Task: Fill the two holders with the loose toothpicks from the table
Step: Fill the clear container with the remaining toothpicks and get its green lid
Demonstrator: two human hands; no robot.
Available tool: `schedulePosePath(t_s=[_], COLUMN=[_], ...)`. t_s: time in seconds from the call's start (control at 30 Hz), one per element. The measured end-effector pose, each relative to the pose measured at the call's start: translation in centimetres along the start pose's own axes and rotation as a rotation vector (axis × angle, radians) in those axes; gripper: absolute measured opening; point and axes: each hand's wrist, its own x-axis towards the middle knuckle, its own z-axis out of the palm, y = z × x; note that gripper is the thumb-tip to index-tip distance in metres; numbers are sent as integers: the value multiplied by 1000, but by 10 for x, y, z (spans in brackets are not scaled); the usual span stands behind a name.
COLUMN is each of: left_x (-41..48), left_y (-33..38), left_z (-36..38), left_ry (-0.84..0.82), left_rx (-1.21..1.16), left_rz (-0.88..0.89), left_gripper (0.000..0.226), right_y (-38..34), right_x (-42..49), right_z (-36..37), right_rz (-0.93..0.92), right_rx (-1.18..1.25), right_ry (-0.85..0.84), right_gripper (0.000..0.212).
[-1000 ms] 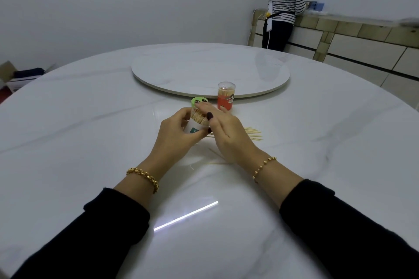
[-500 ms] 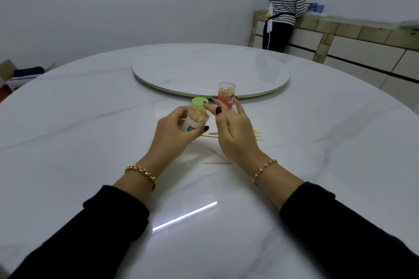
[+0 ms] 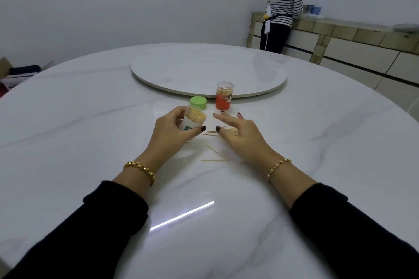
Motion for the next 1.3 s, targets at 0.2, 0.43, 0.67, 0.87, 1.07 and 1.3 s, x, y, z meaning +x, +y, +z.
schedulePosePath(t_s=[0.2,0.43,0.67,0.87,1.07,1.3], left_x=[1,2,2,3,3,3], left_y=[-3,-4,-6,-7,-6,-6], left_z=[-4,-4,-4,-3,-3,-3], left_ry=[21,12,9,12,13,7], left_rx=[-8,-19,-14,-19,-11,-2], left_rz=[-30,-44,-46,-60,-52,-33], left_gripper=[40,42,45,46,48,50], right_y=[5,21,39,24,14,20], right_x=[-15,1,7,13,24,23], right_z=[-2,-11,-26,-9,4,-20], right_rz=[-8,56,240,170,132,106], right_rx=[-292,-463,-488,-427,-320,-390], right_ry=[-344,-185,-137,-184,-160,-196], right_gripper=[90,84,88,56,39,62])
